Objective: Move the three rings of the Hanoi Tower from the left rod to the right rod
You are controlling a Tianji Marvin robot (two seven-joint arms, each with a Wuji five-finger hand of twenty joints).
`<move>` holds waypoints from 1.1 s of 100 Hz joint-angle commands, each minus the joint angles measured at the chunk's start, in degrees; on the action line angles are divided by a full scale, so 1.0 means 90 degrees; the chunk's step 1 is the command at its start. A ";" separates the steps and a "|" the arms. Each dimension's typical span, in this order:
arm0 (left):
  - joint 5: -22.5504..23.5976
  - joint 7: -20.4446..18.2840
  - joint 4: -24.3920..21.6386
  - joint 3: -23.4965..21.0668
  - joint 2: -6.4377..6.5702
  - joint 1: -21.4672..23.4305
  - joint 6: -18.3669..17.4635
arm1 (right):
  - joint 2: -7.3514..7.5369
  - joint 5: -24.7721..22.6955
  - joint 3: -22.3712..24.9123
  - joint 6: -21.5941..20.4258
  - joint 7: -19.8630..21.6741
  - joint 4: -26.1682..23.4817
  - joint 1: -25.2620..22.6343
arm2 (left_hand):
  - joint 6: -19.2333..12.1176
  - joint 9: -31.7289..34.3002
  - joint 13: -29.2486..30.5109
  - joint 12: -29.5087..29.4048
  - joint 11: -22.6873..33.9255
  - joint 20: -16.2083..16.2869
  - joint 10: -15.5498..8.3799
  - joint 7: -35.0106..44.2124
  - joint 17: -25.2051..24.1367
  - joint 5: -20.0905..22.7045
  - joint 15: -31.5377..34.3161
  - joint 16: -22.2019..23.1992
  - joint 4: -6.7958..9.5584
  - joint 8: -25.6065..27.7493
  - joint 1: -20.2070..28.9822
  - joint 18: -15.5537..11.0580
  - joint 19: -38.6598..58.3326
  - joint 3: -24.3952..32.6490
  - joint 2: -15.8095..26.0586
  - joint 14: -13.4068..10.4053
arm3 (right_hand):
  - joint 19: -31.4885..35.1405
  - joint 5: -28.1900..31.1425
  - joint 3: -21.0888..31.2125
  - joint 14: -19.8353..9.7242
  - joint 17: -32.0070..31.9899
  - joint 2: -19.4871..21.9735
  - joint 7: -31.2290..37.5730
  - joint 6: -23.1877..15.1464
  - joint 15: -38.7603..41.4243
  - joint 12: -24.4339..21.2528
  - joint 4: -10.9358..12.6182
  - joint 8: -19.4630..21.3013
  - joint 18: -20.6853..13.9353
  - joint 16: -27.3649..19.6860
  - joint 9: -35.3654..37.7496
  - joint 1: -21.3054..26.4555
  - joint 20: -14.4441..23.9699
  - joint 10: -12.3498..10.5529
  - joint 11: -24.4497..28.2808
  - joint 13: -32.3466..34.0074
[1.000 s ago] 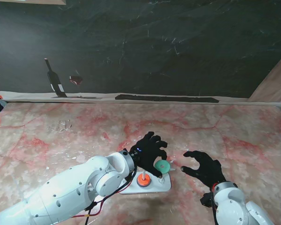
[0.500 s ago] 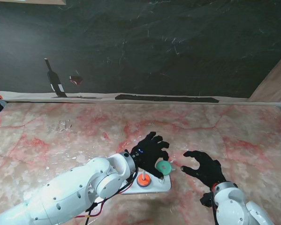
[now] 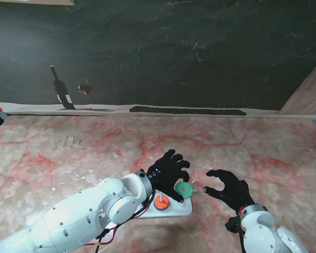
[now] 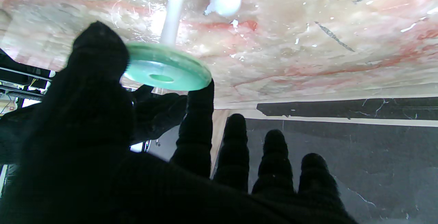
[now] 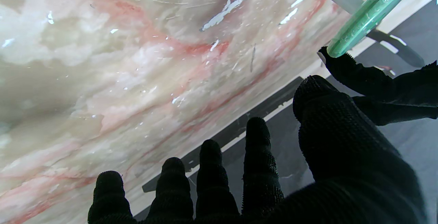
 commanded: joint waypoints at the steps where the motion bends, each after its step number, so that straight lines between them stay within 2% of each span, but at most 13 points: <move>1: -0.0027 -0.0015 0.0002 0.0014 0.0012 -0.0007 -0.0012 | -0.0020 0.0005 -0.0013 -0.0021 0.0018 -0.0013 -0.0037 | -0.0743 0.0032 0.0058 -0.0032 -0.0070 0.0069 -0.0070 0.0795 -0.0035 0.0547 0.0095 0.0003 0.0274 0.0129 0.0317 0.0014 -0.0068 0.0602 0.0376 0.0000 | -0.0050 -0.0209 -0.0094 -0.0018 -0.0051 0.0049 -0.0040 -0.0100 -0.0028 0.0032 0.0066 0.0056 0.0046 0.0043 -0.0127 0.0048 0.0034 -0.0036 0.0067 -0.0031; 60: -0.0131 -0.0062 0.0135 0.0160 -0.0014 -0.0127 -0.0031 | -0.0015 0.0047 -0.0019 -0.0012 0.0058 -0.0011 -0.0022 | -0.0663 -0.0032 0.0046 -0.0034 -0.0084 0.0072 -0.0072 0.0703 -0.0037 0.0414 0.0079 -0.0002 0.0313 0.0095 0.0228 0.0013 -0.0064 0.0598 0.0465 0.0002 | -0.0051 -0.0205 -0.0083 -0.0010 -0.0051 0.0052 -0.0043 -0.0091 -0.0027 0.0032 0.0062 0.0051 0.0050 0.0045 -0.0129 -0.0005 0.0033 -0.0026 0.0067 -0.0034; 93: -0.0089 -0.0272 0.0036 0.0181 0.0042 -0.0147 0.0024 | -0.0003 0.0057 -0.0020 -0.0011 0.0124 -0.0018 -0.0013 | -0.0169 -0.0430 -0.0034 -0.0075 -0.0239 -0.0029 -0.0018 -0.0014 -0.0035 -0.0443 -0.0184 -0.0040 0.0345 -0.0179 0.0088 0.0029 -0.0145 0.0518 0.0271 -0.0010 | -0.0060 -0.0224 -0.0061 -0.0001 -0.0054 -0.0036 -0.0059 -0.0070 -0.0036 0.0028 0.0063 0.0042 0.0064 0.0040 -0.0152 -0.0075 0.0026 -0.0008 0.0058 -0.0059; 110: -0.0050 -0.0406 -0.0040 0.0184 0.0077 -0.0154 0.0083 | 0.0001 0.0069 -0.0020 -0.0008 0.0149 -0.0022 -0.0008 | 0.0096 -0.0558 -0.0094 -0.0200 -0.0646 -0.0211 0.0025 -0.0548 -0.0008 -0.0993 -0.0494 -0.0010 0.0218 -0.0401 0.0111 0.0035 -0.0243 0.0370 0.0125 -0.0016 | -0.0077 -0.0232 -0.0019 0.0015 -0.0053 -0.0128 -0.0070 -0.0041 -0.0039 0.0029 0.0064 0.0035 0.0081 0.0038 -0.0160 -0.0109 0.0011 0.0002 0.0059 -0.0072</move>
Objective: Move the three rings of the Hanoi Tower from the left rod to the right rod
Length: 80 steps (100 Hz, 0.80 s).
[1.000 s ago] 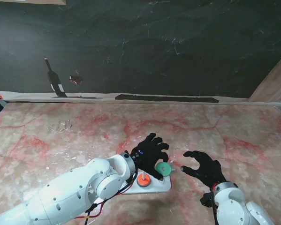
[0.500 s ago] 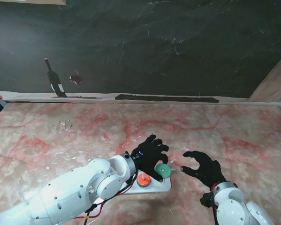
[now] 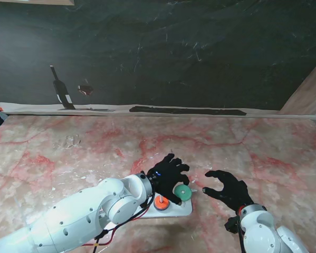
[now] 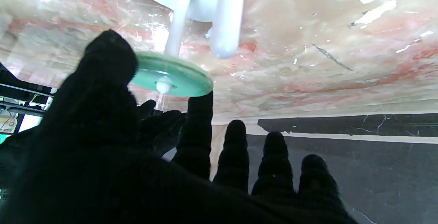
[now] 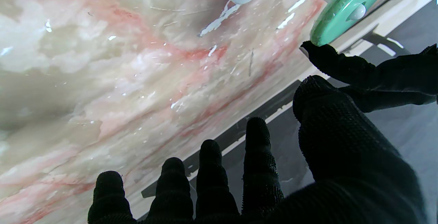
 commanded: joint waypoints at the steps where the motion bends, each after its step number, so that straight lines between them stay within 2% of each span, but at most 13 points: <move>1: 0.0009 -0.0050 -0.0074 -0.0001 0.0031 -0.0027 0.0038 | -0.0002 0.0009 -0.0017 -0.0008 0.0027 -0.0022 -0.0028 | 0.0070 -0.0295 -0.0104 -0.0058 -0.0214 -0.0146 0.0012 -0.0171 -0.0008 -0.0300 -0.0234 -0.0006 0.0127 -0.0120 0.0069 0.0032 -0.0101 0.0117 -0.0092 -0.0018 | -0.0077 -0.0233 -0.0014 0.0011 -0.0053 -0.0128 -0.0071 -0.0039 -0.0039 0.0029 0.0065 0.0035 0.0080 0.0038 -0.0163 -0.0110 0.0010 -0.0018 0.0058 -0.0072; 18: 0.0034 -0.0120 -0.0157 -0.0072 0.0064 0.0042 0.0081 | 0.0001 0.0026 -0.0014 -0.0011 0.0049 -0.0025 -0.0025 | 0.0261 -0.0382 -0.0154 -0.0013 -0.0482 -0.0249 0.0053 -0.0513 -0.0001 -0.0742 -0.0402 0.0048 -0.0051 -0.0263 0.0003 0.0049 -0.0138 -0.0136 -0.0116 -0.0003 | -0.0093 -0.0244 0.0044 0.0018 -0.0050 -0.0164 -0.0081 -0.0018 -0.0043 0.0029 0.0062 0.0029 0.0085 0.0034 -0.0172 -0.0148 -0.0005 -0.0004 0.0061 -0.0089; 21: 0.0048 -0.0131 -0.0179 -0.0100 0.0073 0.0067 0.0084 | 0.0001 0.0032 -0.0014 -0.0012 0.0052 -0.0025 -0.0025 | 0.0272 -0.0375 -0.0145 0.0040 -0.0589 -0.0303 0.0062 -0.0589 0.0008 -0.0779 -0.0472 0.0084 -0.0157 -0.0298 0.0062 0.0053 -0.0150 -0.0293 -0.0076 -0.0004 | -0.0097 -0.0247 0.0053 0.0017 -0.0050 -0.0166 -0.0083 -0.0019 -0.0044 0.0029 0.0061 0.0028 0.0088 0.0034 -0.0175 -0.0157 -0.0008 -0.0012 0.0060 -0.0092; 28: 0.0084 -0.0147 -0.0235 -0.0175 0.0095 0.0139 0.0093 | 0.0000 0.0043 -0.0013 -0.0013 0.0055 -0.0026 -0.0025 | 0.0329 -0.0416 -0.0166 0.0053 -0.0642 -0.0321 0.0174 -0.0672 0.0005 -0.0948 -0.0501 0.0096 -0.0194 -0.0326 0.0015 0.0060 -0.0152 -0.0385 -0.0062 0.0001 | -0.0104 -0.0253 0.0070 0.0019 -0.0048 -0.0176 -0.0087 -0.0012 -0.0042 0.0028 0.0059 0.0026 0.0091 0.0034 -0.0180 -0.0170 -0.0015 0.0003 0.0059 -0.0091; 31: 0.0110 -0.0156 -0.0269 -0.0214 0.0107 0.0179 0.0106 | 0.0000 0.0048 -0.0012 -0.0015 0.0056 -0.0026 -0.0025 | 0.0358 -0.0420 -0.0170 0.0062 -0.0654 -0.0327 0.0111 -0.0700 0.0005 -0.1000 -0.0510 0.0101 -0.0208 -0.0336 -0.0008 0.0064 -0.0152 -0.0422 -0.0040 0.0005 | -0.0107 -0.0251 0.0081 0.0019 -0.0047 -0.0171 -0.0087 -0.0012 -0.0043 0.0029 0.0059 0.0026 0.0091 0.0033 -0.0178 -0.0168 -0.0018 0.0002 0.0061 -0.0093; 36: 0.0161 -0.0163 -0.0331 -0.0292 0.0127 0.0264 0.0138 | -0.0001 0.0056 -0.0011 -0.0018 0.0055 -0.0027 -0.0026 | 0.0394 -0.0426 -0.0176 0.0074 -0.0675 -0.0336 0.0217 -0.0736 0.0004 -0.1056 -0.0528 0.0107 -0.0225 -0.0349 -0.0036 0.0070 -0.0153 -0.0484 0.0014 0.0025 | -0.0111 -0.0249 0.0088 0.0021 -0.0045 -0.0162 -0.0087 -0.0002 -0.0043 0.0029 0.0055 0.0026 0.0091 0.0033 -0.0175 -0.0188 -0.0021 0.0001 0.0064 -0.0094; 45: 0.0290 -0.0262 -0.0517 -0.0504 0.0196 0.0489 0.0218 | -0.0003 0.0075 -0.0009 -0.0026 0.0051 -0.0023 -0.0024 | 0.0468 -0.0418 -0.0187 0.0094 -0.0684 -0.0350 0.0260 -0.0751 0.0002 -0.1064 -0.0567 0.0105 -0.0237 -0.0351 -0.0093 0.0081 -0.0152 -0.0616 0.0148 0.0048 | -0.0119 -0.0244 0.0110 0.0022 -0.0042 -0.0167 -0.0086 0.0003 -0.0043 0.0030 0.0051 0.0025 0.0091 0.0033 -0.0179 -0.0197 -0.0029 -0.0001 0.0065 -0.0095; 49: 0.0364 -0.0320 -0.0604 -0.0623 0.0233 0.0615 0.0248 | -0.0003 0.0084 -0.0009 -0.0027 0.0052 -0.0022 -0.0023 | 0.0492 -0.0404 -0.0164 0.0108 -0.0709 -0.0398 0.0280 -0.0749 0.0005 -0.1075 -0.0662 0.0077 -0.0187 -0.0320 0.0035 0.0091 -0.0156 -0.0993 0.0273 0.0072 | -0.0122 -0.0245 0.0118 0.0022 -0.0041 -0.0167 -0.0086 0.0008 -0.0042 0.0031 0.0050 0.0025 0.0093 0.0033 -0.0179 -0.0198 -0.0032 -0.0001 0.0067 -0.0095; 68: 0.0814 -0.0621 -0.1031 -0.1306 0.0403 0.1335 0.0350 | -0.0008 0.0109 0.0002 -0.0023 0.0044 -0.0033 -0.0040 | 0.0762 -0.0388 -0.0217 0.0103 -0.0672 -0.0424 0.0390 -0.0674 -0.0004 -0.0907 -0.0685 0.0069 -0.0146 -0.0277 0.0028 0.0120 -0.0166 -0.1143 0.0330 0.0161 | -0.0130 -0.0222 0.0140 0.0023 -0.0037 -0.0167 -0.0081 0.0026 -0.0041 0.0030 0.0044 0.0026 0.0095 0.0033 -0.0182 -0.0226 -0.0040 0.0006 0.0068 -0.0097; 80: 0.1039 -0.0758 -0.1158 -0.1543 0.0469 0.1629 0.0334 | -0.0008 0.0125 -0.0001 -0.0009 0.0052 -0.0040 -0.0040 | 0.0887 -0.0401 -0.0242 0.0019 -0.0690 -0.0491 0.0469 -0.0505 -0.0001 -0.0776 -0.0825 -0.0030 -0.0105 -0.0161 0.0077 0.0154 -0.0207 -0.1263 0.0287 0.0217 | -0.0138 -0.0197 0.0151 0.0021 -0.0037 -0.0157 -0.0073 0.0041 -0.0043 0.0031 0.0041 0.0027 0.0094 0.0033 -0.0184 -0.0247 -0.0047 0.0008 0.0070 -0.0106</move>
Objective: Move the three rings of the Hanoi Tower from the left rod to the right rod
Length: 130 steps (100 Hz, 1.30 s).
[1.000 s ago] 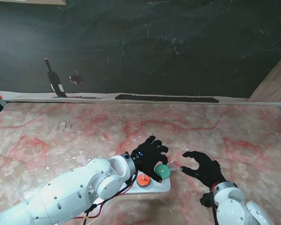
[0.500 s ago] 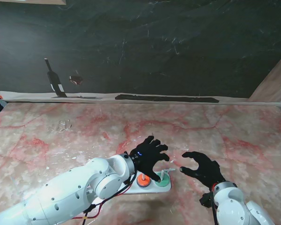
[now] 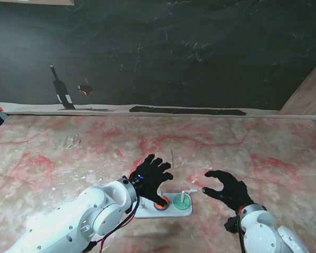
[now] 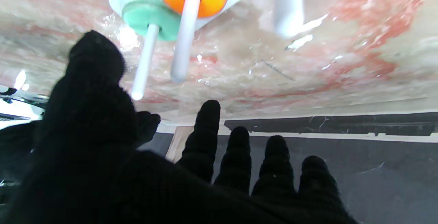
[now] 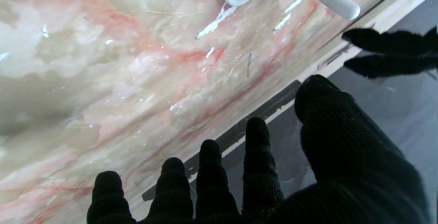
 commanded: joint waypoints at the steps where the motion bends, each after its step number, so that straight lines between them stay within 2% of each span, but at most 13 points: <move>1: 0.0057 -0.0055 0.0010 0.0023 0.0100 0.0099 0.0022 | -0.0009 0.0002 -0.0014 -0.0001 0.0016 -0.0035 -0.0041 | 0.0150 -0.0189 -0.0243 -0.0067 -0.0109 -0.0114 0.0254 0.0155 -0.0008 0.0063 -0.0224 -0.0059 -0.0087 0.0128 0.0008 0.0125 -0.0148 -0.0194 -0.0012 0.0143 | -0.0133 -0.0186 0.0078 0.0010 -0.0036 -0.0094 -0.0057 0.0045 -0.0043 0.0031 0.0041 0.0027 0.0017 0.0033 -0.0178 -0.0155 -0.0047 0.0005 0.0072 -0.0107; 14: 0.0150 -0.0108 0.0056 0.0049 0.0120 0.0141 0.0133 | -0.0005 -0.0006 -0.0023 0.0001 0.0034 -0.0034 -0.0033 | 0.0262 -0.0248 -0.0336 -0.0171 -0.0252 -0.0212 0.0295 0.0250 -0.0011 0.0227 -0.0450 -0.0180 -0.0076 0.0189 0.0084 0.0150 -0.0213 -0.0234 -0.0207 0.0196 | -0.0141 -0.0183 0.0087 0.0009 -0.0034 -0.0094 -0.0060 0.0048 -0.0043 0.0031 0.0039 0.0025 0.0016 0.0034 -0.0187 -0.0174 -0.0055 0.0005 0.0071 -0.0110; 25: 0.0157 -0.0100 0.0180 0.0171 0.0118 0.0050 0.0215 | -0.0002 -0.0020 -0.0028 0.0009 0.0040 -0.0027 -0.0024 | 0.0241 -0.0345 -0.0330 -0.0346 -0.0581 -0.0518 0.0333 0.0248 0.0023 0.0187 -0.0731 -0.0496 -0.0162 0.0211 0.0102 0.0185 -0.0363 -0.0114 -0.0443 0.0255 | -0.0148 -0.0177 0.0096 0.0014 -0.0030 -0.0091 -0.0060 0.0050 -0.0044 0.0030 0.0037 0.0024 0.0015 0.0034 -0.0192 -0.0188 -0.0061 0.0004 0.0069 -0.0118; 30: 0.0146 -0.0079 0.0240 0.0228 0.0113 -0.0001 0.0235 | -0.0002 -0.0018 -0.0028 0.0018 0.0045 -0.0023 -0.0021 | 0.0215 -0.0391 -0.0312 -0.0445 -0.0790 -0.0708 0.0346 0.0219 0.0027 0.0135 -0.0812 -0.0833 -0.0212 0.0203 0.0060 0.0201 -0.0384 0.0051 -0.0580 0.0282 | -0.0152 -0.0183 0.0101 0.0010 -0.0030 -0.0092 -0.0063 0.0059 -0.0045 0.0030 0.0037 0.0023 0.0014 0.0034 -0.0194 -0.0187 -0.0065 0.0014 0.0070 -0.0120; 40: 0.0092 -0.0056 0.0351 0.0331 0.0104 -0.0118 0.0248 | -0.0003 -0.0005 -0.0027 0.0035 0.0046 -0.0016 -0.0017 | 0.0128 -0.0434 -0.0327 -0.0521 -0.0940 -0.0883 0.0291 0.0134 0.0019 0.0035 -0.0850 -0.1116 -0.0259 0.0157 0.0020 0.0216 -0.0396 0.0281 -0.0765 0.0295 | -0.0162 -0.0176 0.0106 0.0018 -0.0029 -0.0096 -0.0061 0.0060 -0.0043 0.0031 0.0034 0.0023 0.0017 0.0036 -0.0199 -0.0192 -0.0074 0.0009 0.0072 -0.0119; 42: 0.0072 -0.0071 0.0366 0.0348 0.0105 -0.0141 0.0243 | -0.0004 -0.0003 -0.0027 0.0037 0.0047 -0.0016 -0.0017 | 0.0054 -0.0435 -0.0326 -0.0635 -0.0943 -0.1027 0.0274 0.0130 0.0025 0.0004 -0.0840 -0.1308 -0.0297 0.0158 -0.0064 0.0217 -0.0393 0.0523 -0.0860 0.0294 | -0.0164 -0.0173 0.0104 0.0018 -0.0028 -0.0100 -0.0060 0.0061 -0.0045 0.0031 0.0033 0.0023 0.0017 0.0035 -0.0196 -0.0197 -0.0075 0.0009 0.0073 -0.0123; 53: 0.0014 -0.0143 0.0445 0.0443 0.0113 -0.0248 0.0217 | -0.0003 0.0004 -0.0030 0.0050 0.0053 -0.0023 -0.0018 | -0.0111 -0.0415 -0.0315 -0.0914 -0.1039 -0.1192 0.0256 0.0105 0.0025 -0.0062 -0.0938 -0.1580 -0.0346 0.0168 -0.0140 0.0226 -0.0425 0.0891 -0.1060 0.0283 | -0.0171 -0.0166 0.0111 0.0015 -0.0024 -0.0099 -0.0058 0.0060 -0.0045 0.0032 0.0033 0.0024 0.0018 0.0036 -0.0199 -0.0211 -0.0082 0.0010 0.0075 -0.0127; 78: -0.0072 -0.0203 0.0604 0.0647 0.0117 -0.0429 0.0222 | 0.0002 0.0021 -0.0042 0.0063 0.0083 -0.0017 -0.0002 | -0.0384 -0.0409 -0.0322 -0.1212 -0.1089 -0.1413 0.0198 0.0017 0.0021 -0.0148 -0.0987 -0.1817 -0.0390 0.0156 -0.0185 0.0255 -0.0458 0.1205 -0.1216 0.0299 | -0.0182 -0.0160 0.0126 0.0016 -0.0019 -0.0106 -0.0060 0.0070 -0.0045 0.0030 0.0031 0.0022 0.0018 0.0037 -0.0204 -0.0228 -0.0092 0.0012 0.0074 -0.0129; 109: -0.0193 -0.0087 0.0831 0.0902 0.0078 -0.0662 0.0241 | 0.0004 0.0034 -0.0053 0.0088 0.0103 -0.0014 0.0011 | -0.1163 -0.0411 -0.0327 -0.1300 -0.1084 -0.1517 0.0124 0.0213 0.0022 -0.0012 -0.0973 -0.1869 -0.0348 0.0328 -0.0097 0.0248 -0.0447 0.1350 -0.1173 0.0279 | -0.0190 -0.0155 0.0140 0.0015 -0.0016 -0.0098 -0.0058 0.0066 -0.0048 0.0032 0.0026 0.0021 0.0017 0.0037 -0.0205 -0.0257 -0.0097 0.0004 0.0081 -0.0136; 130: -0.0198 0.0067 0.0935 0.0927 0.0058 -0.0652 0.0218 | 0.0007 0.0037 -0.0057 0.0079 0.0116 -0.0007 0.0022 | -0.1485 -0.0406 -0.0316 -0.1224 -0.1020 -0.1524 0.0135 0.0470 0.0028 0.0170 -0.0913 -0.1798 -0.0284 0.0538 0.0007 0.0232 -0.0427 0.1409 -0.1097 0.0244 | -0.0197 -0.0156 0.0146 0.0018 -0.0015 -0.0093 -0.0060 0.0069 -0.0045 0.0031 0.0024 0.0020 0.0018 0.0038 -0.0212 -0.0260 -0.0102 0.0017 0.0079 -0.0131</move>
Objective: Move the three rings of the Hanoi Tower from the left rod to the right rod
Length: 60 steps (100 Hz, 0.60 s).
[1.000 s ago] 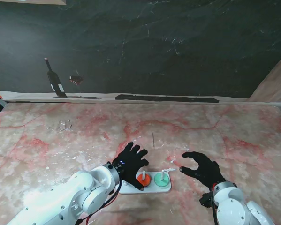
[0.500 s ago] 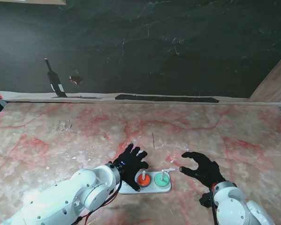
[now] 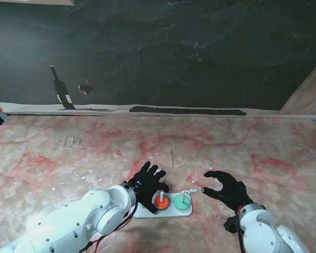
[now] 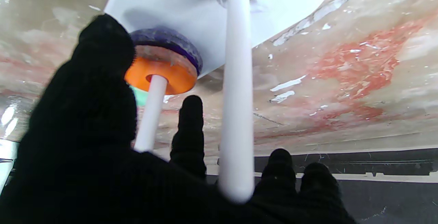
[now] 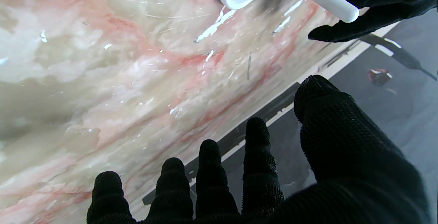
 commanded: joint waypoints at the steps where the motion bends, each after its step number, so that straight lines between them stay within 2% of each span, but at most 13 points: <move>1: -0.0012 0.0038 0.0037 0.0011 -0.0017 0.0006 -0.0014 | 0.0003 0.0001 -0.0029 0.0006 0.0020 -0.0012 -0.0026 | -0.0161 -0.0244 -0.0131 0.0055 -0.0086 -0.0071 -0.0001 0.0193 0.0005 0.0166 -0.0103 0.0062 -0.0107 0.0157 0.0026 0.0103 -0.0132 0.0150 -0.0165 0.0070 | -0.0155 -0.0156 0.0085 0.0018 -0.0018 -0.0091 -0.0060 0.0059 -0.0045 0.0031 0.0024 0.0020 0.0017 0.0038 -0.0207 -0.0257 -0.0088 -0.0024 0.0069 -0.0121; 60: -0.0053 0.0248 0.0146 0.0056 -0.0051 0.0022 -0.0046 | 0.0001 0.0011 -0.0046 0.0018 0.0016 0.0002 -0.0006 | -0.0748 -0.0231 -0.0123 0.0348 -0.0023 0.0046 -0.0192 0.0722 0.0014 0.0550 -0.0013 0.0365 -0.0010 0.0519 0.0117 0.0059 -0.0098 0.0250 -0.0017 0.0022 | -0.0166 -0.0151 0.0074 0.0009 -0.0013 -0.0037 -0.0058 0.0083 -0.0045 0.0033 0.0020 0.0020 0.0018 0.0039 -0.0213 -0.0283 -0.0095 -0.0016 0.0073 -0.0126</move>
